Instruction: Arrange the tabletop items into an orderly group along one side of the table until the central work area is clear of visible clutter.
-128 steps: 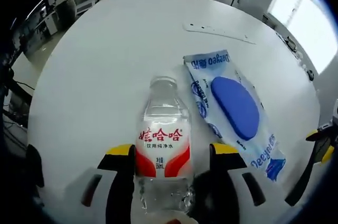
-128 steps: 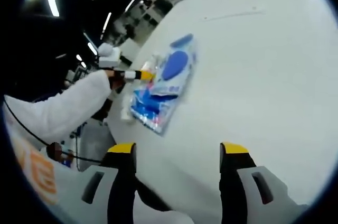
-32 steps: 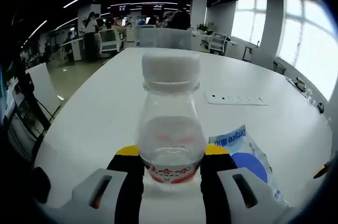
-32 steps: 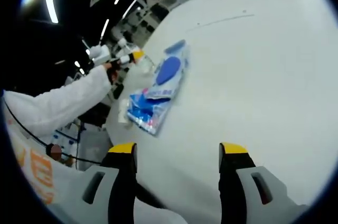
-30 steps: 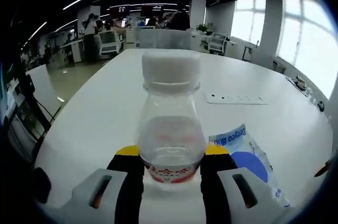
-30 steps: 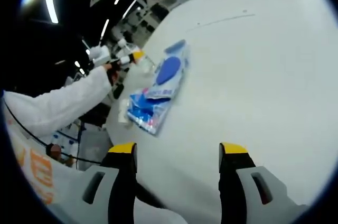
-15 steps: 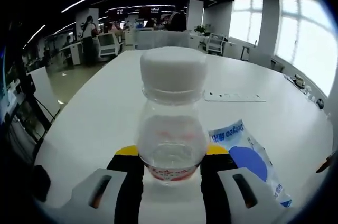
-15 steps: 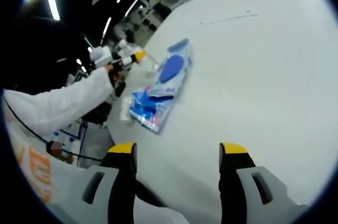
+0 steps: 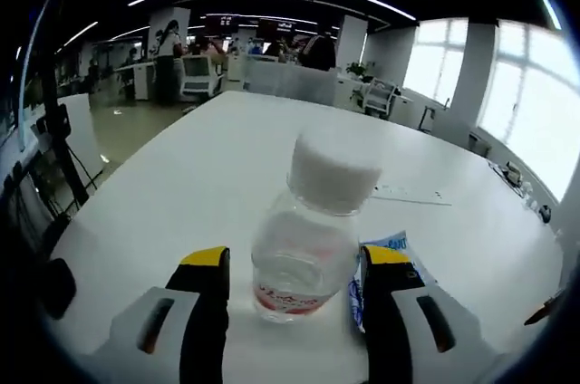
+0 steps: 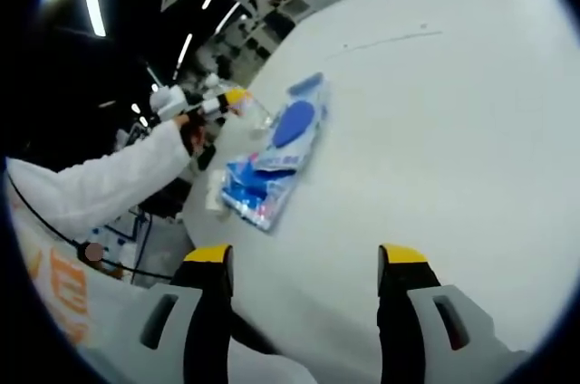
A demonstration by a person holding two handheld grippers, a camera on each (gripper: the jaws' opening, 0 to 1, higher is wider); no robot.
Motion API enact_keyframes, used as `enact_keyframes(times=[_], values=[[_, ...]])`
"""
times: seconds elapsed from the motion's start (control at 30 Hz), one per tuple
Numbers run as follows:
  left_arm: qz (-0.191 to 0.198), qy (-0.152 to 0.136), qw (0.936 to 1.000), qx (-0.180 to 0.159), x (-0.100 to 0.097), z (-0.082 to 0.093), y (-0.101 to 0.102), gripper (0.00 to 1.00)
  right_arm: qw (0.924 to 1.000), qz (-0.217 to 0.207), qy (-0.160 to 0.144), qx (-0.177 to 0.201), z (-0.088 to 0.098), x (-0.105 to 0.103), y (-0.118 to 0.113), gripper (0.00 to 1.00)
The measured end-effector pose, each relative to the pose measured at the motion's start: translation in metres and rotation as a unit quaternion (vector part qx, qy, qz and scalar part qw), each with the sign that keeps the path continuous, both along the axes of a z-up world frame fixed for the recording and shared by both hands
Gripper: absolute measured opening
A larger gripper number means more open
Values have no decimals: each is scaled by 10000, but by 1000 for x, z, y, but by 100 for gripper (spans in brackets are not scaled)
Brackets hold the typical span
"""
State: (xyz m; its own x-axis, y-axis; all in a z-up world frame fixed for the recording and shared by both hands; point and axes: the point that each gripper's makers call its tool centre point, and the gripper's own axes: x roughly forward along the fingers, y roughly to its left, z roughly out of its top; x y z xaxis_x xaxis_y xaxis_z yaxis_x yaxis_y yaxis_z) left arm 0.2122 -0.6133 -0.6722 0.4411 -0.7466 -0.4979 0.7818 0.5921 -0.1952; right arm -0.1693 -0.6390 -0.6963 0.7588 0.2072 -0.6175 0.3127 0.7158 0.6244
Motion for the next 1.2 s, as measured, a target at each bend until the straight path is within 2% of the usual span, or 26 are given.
enact_keyframes(times=[0.23, 0.4, 0.47, 0.5, 0.57, 0.73, 0.87, 0.97, 1.0, 1.07, 1.2], values=[[15, -139, 9998, -156, -5, 22, 14, 68, 9999, 71, -119, -77, 4, -2, 4, 64], [7, -174, 9996, -219, -18, 31, 26, 70, 9997, 61, -209, -93, 7, -6, 4, 64], [107, -159, 9996, -197, -22, 32, 35, 69, 9996, 7, -273, -53, 9, -7, 3, 64], [298, -134, 9993, -189, -27, 33, 45, 67, 9996, -14, -292, -57, 10, -8, 3, 64], [454, -261, 9982, -309, -34, 36, 56, 66, 9994, -46, -313, -99, 11, -11, 1, 64], [644, -65, 9972, -370, -65, 25, 86, 70, 9993, -147, -301, -136, 12, -21, -2, 64], [742, 32, 9962, -458, -77, 21, 104, 74, 9994, -91, -224, -259, 9, -30, -3, 65], [746, 177, 9963, -377, -84, 14, 117, 78, 9970, 253, 34, -732, 1, -40, -3, 66], [729, 146, 9967, -331, -85, 14, 121, 79, 9966, 309, 62, -763, 1, -40, -2, 66], [674, -79, 9977, 17, -91, 14, 139, 78, 9967, 299, 39, -750, 2, -39, 1, 67], [825, 55, 9965, -112, -100, 17, 159, 81, 9969, 362, 13, -701, 2, -40, 6, 67]])
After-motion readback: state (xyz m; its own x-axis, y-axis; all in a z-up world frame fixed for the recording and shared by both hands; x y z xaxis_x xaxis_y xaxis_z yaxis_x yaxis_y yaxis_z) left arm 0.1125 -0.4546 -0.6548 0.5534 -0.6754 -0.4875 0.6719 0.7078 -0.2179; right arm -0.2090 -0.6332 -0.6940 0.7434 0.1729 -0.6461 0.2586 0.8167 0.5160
